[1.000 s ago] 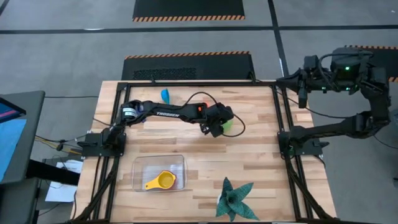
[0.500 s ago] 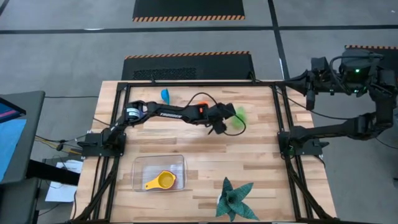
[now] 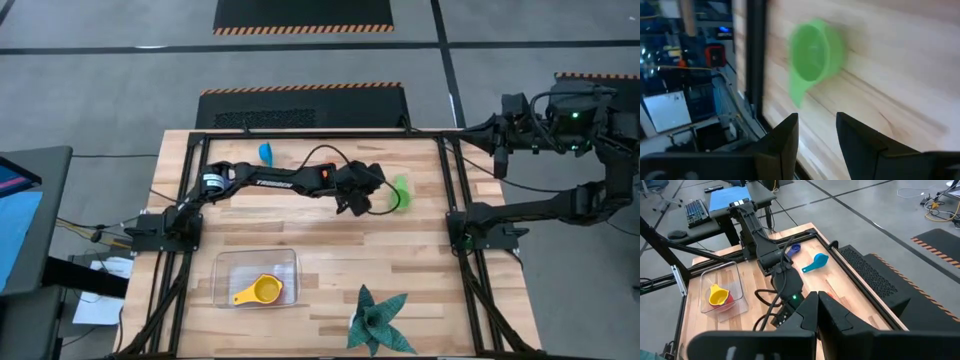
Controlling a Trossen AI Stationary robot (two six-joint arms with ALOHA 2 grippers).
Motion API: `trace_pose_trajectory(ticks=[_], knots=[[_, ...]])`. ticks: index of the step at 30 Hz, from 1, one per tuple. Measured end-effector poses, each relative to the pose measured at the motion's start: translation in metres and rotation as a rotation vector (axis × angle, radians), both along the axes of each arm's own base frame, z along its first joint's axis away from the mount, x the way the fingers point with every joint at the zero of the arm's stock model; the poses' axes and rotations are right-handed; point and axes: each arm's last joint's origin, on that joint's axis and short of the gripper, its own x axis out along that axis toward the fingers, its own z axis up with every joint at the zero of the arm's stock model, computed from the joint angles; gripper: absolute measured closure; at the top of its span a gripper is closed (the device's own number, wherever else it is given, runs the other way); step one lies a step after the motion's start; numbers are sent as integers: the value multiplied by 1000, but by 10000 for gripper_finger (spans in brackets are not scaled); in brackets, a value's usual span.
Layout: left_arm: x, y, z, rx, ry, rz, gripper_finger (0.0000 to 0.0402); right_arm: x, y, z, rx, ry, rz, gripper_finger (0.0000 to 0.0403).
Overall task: Nest measuring cups in basket
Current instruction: Stack the green measuring cup on top of the yellow measuring cup in the transparent bin
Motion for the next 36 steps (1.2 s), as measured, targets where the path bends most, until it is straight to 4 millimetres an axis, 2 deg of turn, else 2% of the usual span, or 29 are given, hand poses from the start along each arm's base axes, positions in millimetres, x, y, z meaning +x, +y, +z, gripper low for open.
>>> trace_pose_trajectory(ticks=[6, 14, 18, 30, 33, 36], knots=[[17, -2, 13, -133, -71, 14, 276, 0, 0, 0, 0, 0, 0, 376], [46, -13, 4, -174, 29, 13, 276, 0, 0, -1, 5, 5, -2, 376], [57, -15, 4, -240, 12, 33, 276, -1, 0, -3, 13, 26, -2, 376], [57, -15, -1, -371, 44, 26, 276, 0, 0, -3, 13, 27, -2, 376], [61, -14, -14, -408, 47, 42, 276, 0, 0, -3, 13, 27, -2, 376], [64, -13, -33, -371, 68, 65, 276, -1, 0, -3, 13, 28, -1, 376]])
